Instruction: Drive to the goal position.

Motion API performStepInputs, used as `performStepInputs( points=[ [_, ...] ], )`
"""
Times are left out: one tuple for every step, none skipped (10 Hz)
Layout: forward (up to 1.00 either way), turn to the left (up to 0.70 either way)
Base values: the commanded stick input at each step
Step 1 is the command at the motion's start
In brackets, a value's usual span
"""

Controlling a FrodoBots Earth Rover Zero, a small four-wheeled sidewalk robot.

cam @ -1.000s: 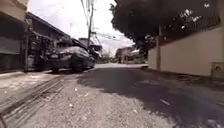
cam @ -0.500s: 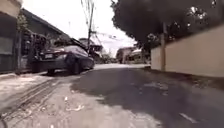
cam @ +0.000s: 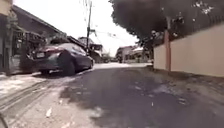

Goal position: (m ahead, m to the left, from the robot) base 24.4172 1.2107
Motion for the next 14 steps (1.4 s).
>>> performStepInputs(
  points=[
    [1.00,0.00],
    [1.00,0.00],
    [1.00,0.00],
    [1.00,0.00],
    [1.00,0.00],
    [1.00,0.00],
    [1.00,0.00],
    [1.00,0.00],
    [1.00,0.00],
    [1.00,0.00],
    [1.00,0.00],
    [1.00,0.00],
    [1.00,0.00],
    [1.00,0.00]
  ],
)
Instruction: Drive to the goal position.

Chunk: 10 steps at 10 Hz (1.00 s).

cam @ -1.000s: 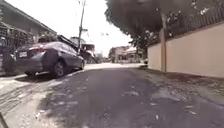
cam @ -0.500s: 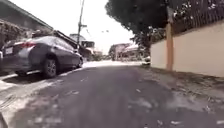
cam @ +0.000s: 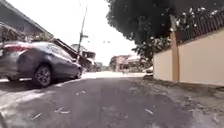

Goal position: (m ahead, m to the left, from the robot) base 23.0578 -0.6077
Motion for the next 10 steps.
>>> performStepInputs(
  points=[
    [1.00,0.00],
    [1.00,0.00],
    [1.00,0.00],
    [1.00,0.00],
    [1.00,0.00],
    [1.00,0.00],
    [1.00,0.00],
    [1.00,0.00],
    [1.00,0.00],
    [1.00,0.00]
  ],
)
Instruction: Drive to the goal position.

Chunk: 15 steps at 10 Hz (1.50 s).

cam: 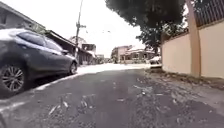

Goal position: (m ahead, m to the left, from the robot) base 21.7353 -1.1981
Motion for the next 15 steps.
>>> performStepInputs(
  points=[
    [1.00,0.00],
    [1.00,0.00],
    [1.00,0.00],
    [1.00,0.00],
    [1.00,0.00],
    [1.00,0.00],
    [1.00,0.00],
    [1.00,0.00],
    [1.00,0.00],
    [1.00,0.00],
    [1.00,0.00],
    [1.00,0.00],
    [1.00,0.00],
    [1.00,0.00],
    [1.00,0.00]
  ],
)
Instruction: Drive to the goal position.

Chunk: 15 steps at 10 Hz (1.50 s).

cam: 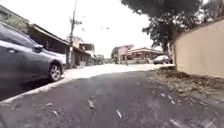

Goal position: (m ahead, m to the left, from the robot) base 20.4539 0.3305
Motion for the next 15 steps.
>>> performStepInputs(
  points=[
    [1.00,0.00],
    [1.00,-0.15],
    [1.00,-0.27],
    [1.00,0.00],
    [1.00,0.00],
    [1.00,0.00],
    [1.00,0.00],
    [1.00,0.00],
    [1.00,0.00],
    [1.00,0.00],
    [1.00,0.00],
    [1.00,0.00],
    [1.00,0.00],
    [1.00,0.00],
    [1.00,0.00]
  ],
)
